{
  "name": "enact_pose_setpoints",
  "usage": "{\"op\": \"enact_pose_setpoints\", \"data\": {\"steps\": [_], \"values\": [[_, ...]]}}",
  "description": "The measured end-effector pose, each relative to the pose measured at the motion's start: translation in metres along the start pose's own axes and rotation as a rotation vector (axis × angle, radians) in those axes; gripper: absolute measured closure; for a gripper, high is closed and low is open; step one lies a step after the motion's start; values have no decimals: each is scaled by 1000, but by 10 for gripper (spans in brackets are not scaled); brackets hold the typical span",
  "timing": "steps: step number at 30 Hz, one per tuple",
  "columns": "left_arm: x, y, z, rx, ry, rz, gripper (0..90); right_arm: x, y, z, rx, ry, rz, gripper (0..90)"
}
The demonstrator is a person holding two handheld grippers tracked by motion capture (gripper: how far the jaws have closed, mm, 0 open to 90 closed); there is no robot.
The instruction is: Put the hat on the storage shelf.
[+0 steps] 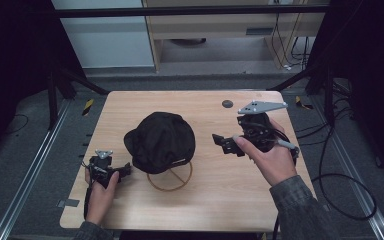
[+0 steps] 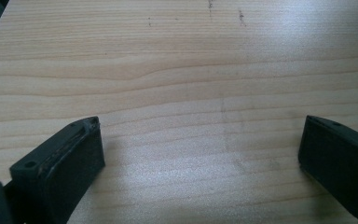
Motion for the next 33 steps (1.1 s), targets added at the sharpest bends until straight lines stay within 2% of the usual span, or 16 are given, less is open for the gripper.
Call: {"op": "enact_pose_setpoints", "data": {"steps": [6,10,20,24,30,32,33], "values": [[0,0,0,0,-1,0,0,13,-10,23,-16,-20,30,98],[-1,-1,-2,0,-2,2,0,23,-23,47,-38,-46,54,123],[-7,-3,-5,0,-3,3,0,33,-64,116,-98,-113,39,147],[-9,-3,-5,-1,1,0,0,38,-83,141,-140,-144,37,145],[-9,-3,-5,-1,3,-1,0,56,-109,172,-200,-183,92,144],[-9,-3,-5,-1,3,-2,0,58,-117,179,-215,-196,95,144],[-9,-3,-5,-1,3,-2,0,61,-121,183,-226,-189,113,144]]}}
Point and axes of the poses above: each handheld gripper's, and its own axes: y roughly backward along the jaws, z roughly out of its underside, x roughly to its right, the point moved 7 cm from there along -y, roughly forward along the jaws, and after that the axes turned 13 degrees about -x, right-handed, at the moved point
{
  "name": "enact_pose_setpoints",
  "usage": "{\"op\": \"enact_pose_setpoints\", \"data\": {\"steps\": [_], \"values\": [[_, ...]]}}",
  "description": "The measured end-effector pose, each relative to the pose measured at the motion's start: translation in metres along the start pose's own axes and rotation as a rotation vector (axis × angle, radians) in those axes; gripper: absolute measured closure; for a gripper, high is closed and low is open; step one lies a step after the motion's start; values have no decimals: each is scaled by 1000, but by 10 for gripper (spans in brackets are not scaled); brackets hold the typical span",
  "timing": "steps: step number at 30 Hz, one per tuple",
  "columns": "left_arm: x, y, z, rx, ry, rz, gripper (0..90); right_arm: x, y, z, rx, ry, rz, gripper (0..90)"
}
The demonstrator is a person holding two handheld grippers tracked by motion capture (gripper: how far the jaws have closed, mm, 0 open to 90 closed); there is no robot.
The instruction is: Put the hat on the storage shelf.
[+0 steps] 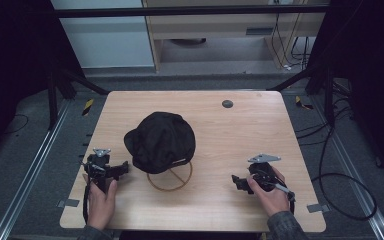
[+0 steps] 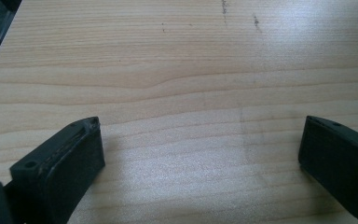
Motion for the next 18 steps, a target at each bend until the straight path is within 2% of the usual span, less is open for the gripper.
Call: {"op": "enact_pose_setpoints", "data": {"steps": [3,6,9,13,18], "values": [[0,0,0,0,0,0,0,4,-8,4,-10,1,31,128],[1,1,1,2,30,-20,0,9,-15,9,-20,1,70,110],[1,1,2,2,31,-20,0,13,-19,11,26,9,104,95],[1,1,2,2,31,-20,0,14,-21,12,60,26,97,78],[1,1,2,2,31,-20,0,14,-20,13,62,26,95,75]]}}
Point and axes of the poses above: each handheld gripper's, and its own axes: y roughly backward along the jaws, z roughly out of its underside, x roughly to its right, the point moved 7 cm from there along -y, roughly forward along the jaws, and after that the axes turned 13 degrees about -x, right-handed, at the moved point
